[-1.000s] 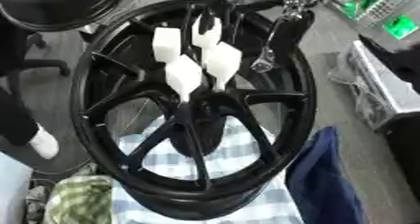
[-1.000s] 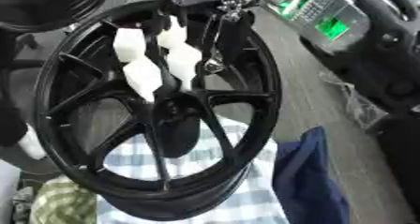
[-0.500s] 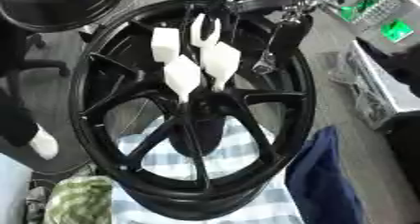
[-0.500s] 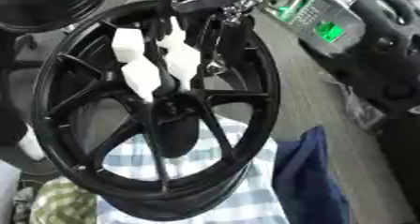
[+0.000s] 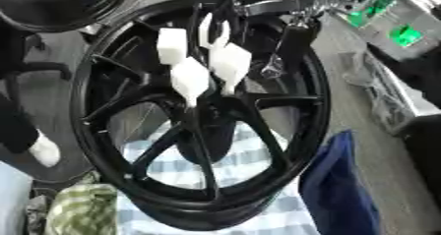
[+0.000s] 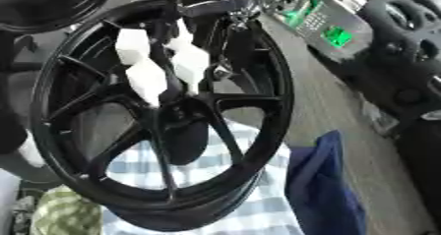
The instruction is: Pull the pin out of the wheel hub.
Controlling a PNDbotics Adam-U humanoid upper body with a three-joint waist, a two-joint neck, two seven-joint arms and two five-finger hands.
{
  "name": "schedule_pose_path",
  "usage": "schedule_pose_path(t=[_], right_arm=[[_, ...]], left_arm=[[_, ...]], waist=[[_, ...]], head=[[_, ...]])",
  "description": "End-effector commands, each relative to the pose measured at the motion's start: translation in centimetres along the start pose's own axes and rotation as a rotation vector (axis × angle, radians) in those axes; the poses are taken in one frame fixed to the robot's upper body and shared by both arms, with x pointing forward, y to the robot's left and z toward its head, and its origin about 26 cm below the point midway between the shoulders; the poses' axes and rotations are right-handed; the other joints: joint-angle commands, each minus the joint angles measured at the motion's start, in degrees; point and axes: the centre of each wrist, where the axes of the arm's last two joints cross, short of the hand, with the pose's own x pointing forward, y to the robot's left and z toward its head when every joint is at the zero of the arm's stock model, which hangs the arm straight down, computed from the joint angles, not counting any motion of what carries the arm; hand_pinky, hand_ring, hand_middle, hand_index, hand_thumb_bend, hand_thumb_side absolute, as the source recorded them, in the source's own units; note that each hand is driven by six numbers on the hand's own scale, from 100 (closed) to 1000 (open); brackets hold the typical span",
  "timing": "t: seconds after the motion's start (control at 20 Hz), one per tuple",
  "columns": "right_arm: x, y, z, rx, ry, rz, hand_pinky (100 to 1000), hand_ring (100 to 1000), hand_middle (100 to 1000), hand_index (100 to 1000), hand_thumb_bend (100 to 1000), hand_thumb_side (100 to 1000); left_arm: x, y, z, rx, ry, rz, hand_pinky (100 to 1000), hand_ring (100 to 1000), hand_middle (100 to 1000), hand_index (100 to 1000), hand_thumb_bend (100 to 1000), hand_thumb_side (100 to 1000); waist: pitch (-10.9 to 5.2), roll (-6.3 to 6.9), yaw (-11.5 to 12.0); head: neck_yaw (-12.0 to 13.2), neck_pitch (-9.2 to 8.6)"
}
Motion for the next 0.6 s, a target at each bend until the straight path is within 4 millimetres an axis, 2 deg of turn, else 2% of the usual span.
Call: schedule_pose_path(t=[0.05,0.6], right_arm=[[-0.31,-0.40,0.31,-0.016,0.018,0.009,791,689,717,792,437,100],[-0.75,0.36,0.02,-0.010,0.031,-0.017,780,668,699,780,439,100]], left_arm=[[0.97,0.36,-0.33,-0.006,-0.035,-0.015,863,774,819,825,1000,561],[1.00,0.31,-0.34,-0.007,-0.036,-0.013,865,775,820,812,1000,559]], waist=[[-0.69,0.05,0.1],[-0.42,0.16,0.2]], head=[[-0.2,-0.45],[-0.4,-0.55]])
